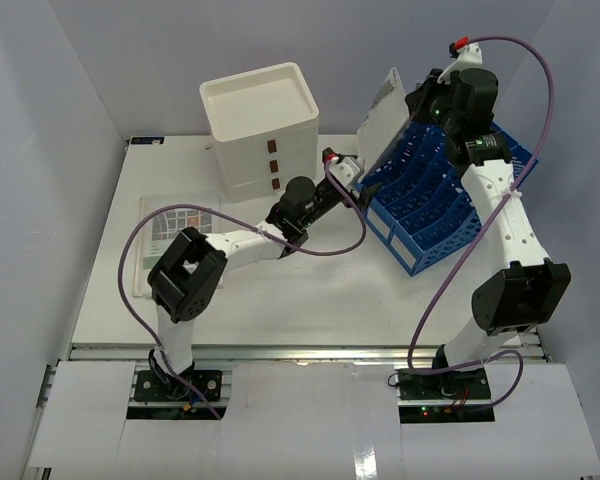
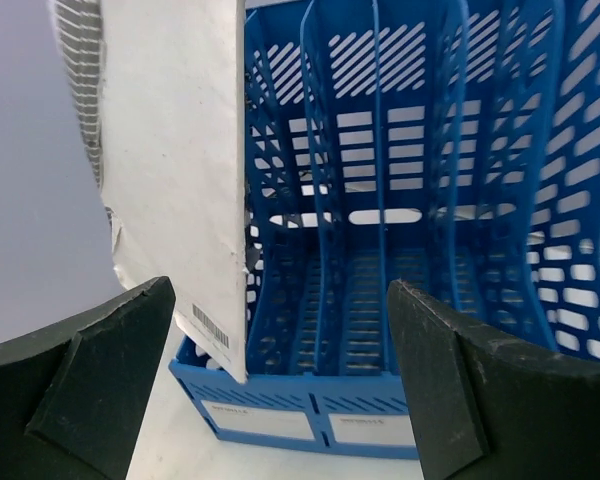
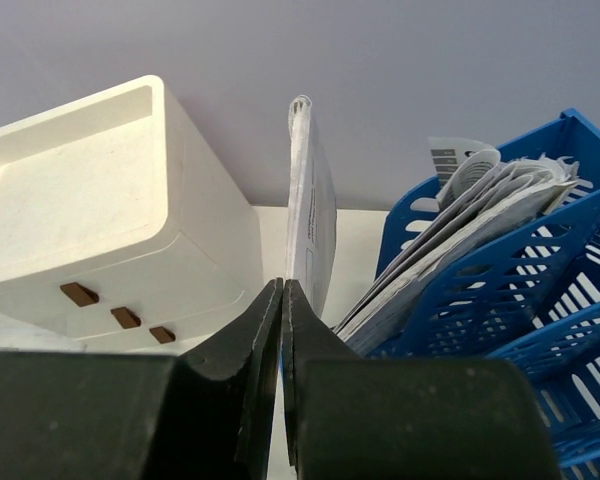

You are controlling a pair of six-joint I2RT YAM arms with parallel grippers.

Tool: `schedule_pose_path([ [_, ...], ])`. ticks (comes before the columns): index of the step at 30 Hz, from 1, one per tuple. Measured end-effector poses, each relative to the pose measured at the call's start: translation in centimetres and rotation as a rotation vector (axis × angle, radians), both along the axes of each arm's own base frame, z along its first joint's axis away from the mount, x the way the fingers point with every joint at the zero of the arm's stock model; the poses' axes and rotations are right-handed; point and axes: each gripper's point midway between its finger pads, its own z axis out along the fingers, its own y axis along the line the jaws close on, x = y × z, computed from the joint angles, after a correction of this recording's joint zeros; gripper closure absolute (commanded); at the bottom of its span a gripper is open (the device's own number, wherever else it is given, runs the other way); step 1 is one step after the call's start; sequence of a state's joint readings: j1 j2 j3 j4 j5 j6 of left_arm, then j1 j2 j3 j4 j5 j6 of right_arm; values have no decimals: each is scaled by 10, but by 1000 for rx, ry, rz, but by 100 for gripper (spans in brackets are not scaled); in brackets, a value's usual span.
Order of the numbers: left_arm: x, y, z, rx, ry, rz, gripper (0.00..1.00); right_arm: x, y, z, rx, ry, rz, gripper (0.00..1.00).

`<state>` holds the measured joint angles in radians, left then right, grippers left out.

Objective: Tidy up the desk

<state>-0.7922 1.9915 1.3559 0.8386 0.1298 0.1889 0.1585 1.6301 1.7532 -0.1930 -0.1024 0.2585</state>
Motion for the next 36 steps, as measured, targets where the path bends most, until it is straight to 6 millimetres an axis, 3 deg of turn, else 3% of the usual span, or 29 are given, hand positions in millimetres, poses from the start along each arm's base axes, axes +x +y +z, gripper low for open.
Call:
schedule_pose_path([
  [4, 20, -13, -3, -3, -47, 39, 2, -4, 4, -1, 7, -6, 26, 92],
  [11, 62, -39, 19, -75, -134, 124, 2, -16, 15, 2, 26, -16, 70, 92],
  [15, 81, -51, 18, -99, -153, 173, 6, -26, 24, 3, 34, -18, 106, 92],
  [20, 94, -61, 2, -86, -138, 203, 36, -38, 32, 3, 39, -23, 145, 92],
  [23, 94, -63, -2, -77, -127, 208, 59, -43, 34, 1, 39, -27, 158, 92],
  [26, 92, -65, -3, -80, -119, 212, 66, -50, 36, -2, 41, -21, 178, 92],
  [31, 92, -64, -5, -84, -112, 215, 78, -62, 48, -27, 35, 59, 231, 92],
  [36, 87, -58, -6, -105, -106, 209, 84, -73, 51, -27, 9, 63, 265, 32],
])
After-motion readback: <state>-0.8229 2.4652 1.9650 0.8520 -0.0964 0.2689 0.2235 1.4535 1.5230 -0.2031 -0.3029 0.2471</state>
